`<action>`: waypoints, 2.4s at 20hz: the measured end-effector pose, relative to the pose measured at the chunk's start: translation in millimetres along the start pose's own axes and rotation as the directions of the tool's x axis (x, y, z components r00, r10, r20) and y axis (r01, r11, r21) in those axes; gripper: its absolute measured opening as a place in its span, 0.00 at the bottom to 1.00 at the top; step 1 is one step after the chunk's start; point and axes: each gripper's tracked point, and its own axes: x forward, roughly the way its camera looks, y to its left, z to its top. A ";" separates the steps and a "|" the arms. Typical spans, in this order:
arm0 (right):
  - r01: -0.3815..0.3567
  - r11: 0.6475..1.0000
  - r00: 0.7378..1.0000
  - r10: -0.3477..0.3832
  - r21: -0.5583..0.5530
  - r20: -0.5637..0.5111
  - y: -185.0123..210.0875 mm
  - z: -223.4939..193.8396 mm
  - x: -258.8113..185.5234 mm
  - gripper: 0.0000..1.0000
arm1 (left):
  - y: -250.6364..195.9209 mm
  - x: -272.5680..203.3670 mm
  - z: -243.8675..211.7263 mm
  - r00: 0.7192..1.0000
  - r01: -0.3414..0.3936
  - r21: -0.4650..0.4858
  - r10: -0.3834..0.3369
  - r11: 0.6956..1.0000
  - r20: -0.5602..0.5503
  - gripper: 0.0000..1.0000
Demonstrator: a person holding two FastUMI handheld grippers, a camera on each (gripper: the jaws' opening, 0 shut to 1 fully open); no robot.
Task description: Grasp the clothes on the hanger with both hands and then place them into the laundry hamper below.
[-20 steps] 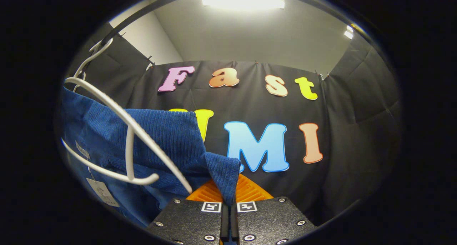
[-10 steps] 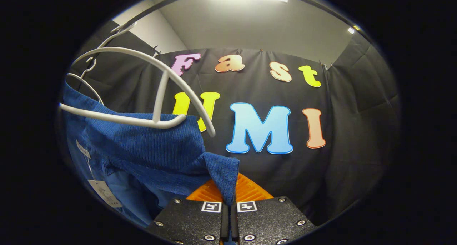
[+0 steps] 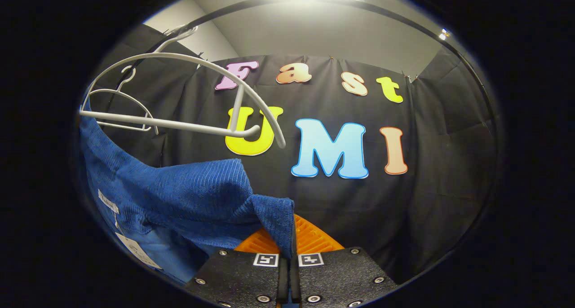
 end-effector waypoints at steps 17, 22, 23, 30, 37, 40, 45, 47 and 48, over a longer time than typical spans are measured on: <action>-0.067 0.990 0.994 0.055 0.124 0.097 62.1 71.9 -211.3 0.01 | -47.0 -144.1 39.3 0.974 0.212 -0.120 -0.199 0.970 0.107 0.00; -0.123 0.981 0.990 0.110 0.148 0.091 94.6 72.7 -242.9 0.02 | -69.0 -164.5 33.6 0.964 0.257 -0.168 -0.240 0.952 0.117 0.05; -0.128 0.981 0.990 0.116 0.148 0.086 100.3 70.8 -249.0 0.00 | -73.6 -171.7 28.0 0.962 0.266 -0.179 -0.249 0.947 0.109 0.05; -0.150 0.980 0.987 0.156 0.130 -0.034 140.8 10.4 -272.8 0.02 | -120.1 -195.6 -23.8 0.950 0.309 -0.246 -0.310 0.919 0.036 0.05; -0.141 0.985 0.970 0.157 0.098 -0.184 148.3 -63.7 -276.3 0.02 | -133.6 -190.2 -105.0 0.937 0.279 -0.277 -0.323 0.920 -0.130 0.00; -0.140 0.987 0.958 0.154 0.073 -0.241 148.6 -92.6 -281.9 0.02 | -137.0 -197.3 -135.5 0.927 0.266 -0.286 -0.326 0.921 -0.185 0.05; -0.159 0.986 0.927 0.165 0.044 -0.337 152.3 -137.6 -293.9 0.02 | -134.3 -207.1 -194.2 0.901 0.232 -0.265 -0.309 0.936 -0.303 0.10; -0.162 0.986 0.911 0.164 0.036 -0.378 153.5 -155.5 -299.5 0.02 | -133.8 -211.0 -212.7 0.884 0.233 -0.256 -0.314 0.938 -0.347 0.10; -0.163 0.986 0.904 0.162 0.032 -0.395 154.0 -165.1 -304.5 0.02 | -133.1 -212.0 -219.5 0.875 0.234 -0.255 -0.317 0.938 -0.366 0.05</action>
